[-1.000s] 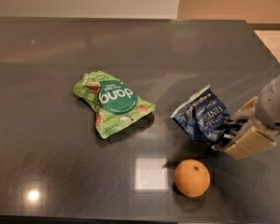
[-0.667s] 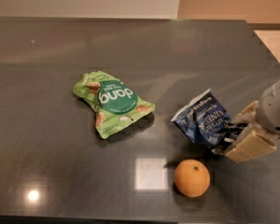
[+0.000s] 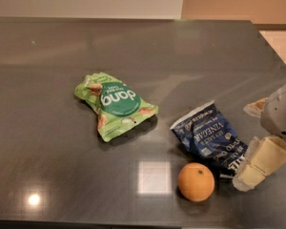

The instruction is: Move blue chip bag near orange

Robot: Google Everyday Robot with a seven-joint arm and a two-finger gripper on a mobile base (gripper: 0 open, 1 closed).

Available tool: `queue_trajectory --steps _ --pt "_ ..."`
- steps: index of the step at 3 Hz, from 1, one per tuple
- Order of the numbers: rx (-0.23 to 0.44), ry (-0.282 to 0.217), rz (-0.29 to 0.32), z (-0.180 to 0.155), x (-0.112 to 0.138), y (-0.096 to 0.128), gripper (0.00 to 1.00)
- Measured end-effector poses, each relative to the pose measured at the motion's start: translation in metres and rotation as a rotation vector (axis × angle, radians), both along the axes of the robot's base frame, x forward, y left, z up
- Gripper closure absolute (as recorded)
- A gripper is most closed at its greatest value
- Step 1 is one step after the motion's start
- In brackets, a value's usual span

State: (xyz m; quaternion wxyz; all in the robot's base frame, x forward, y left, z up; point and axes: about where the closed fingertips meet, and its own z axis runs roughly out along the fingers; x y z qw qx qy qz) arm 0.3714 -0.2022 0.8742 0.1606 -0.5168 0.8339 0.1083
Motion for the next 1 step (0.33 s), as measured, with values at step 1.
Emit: queue_trajectory --steps 1 --pt "0.0 0.0 0.0 0.0 0.0 0.0 0.0"
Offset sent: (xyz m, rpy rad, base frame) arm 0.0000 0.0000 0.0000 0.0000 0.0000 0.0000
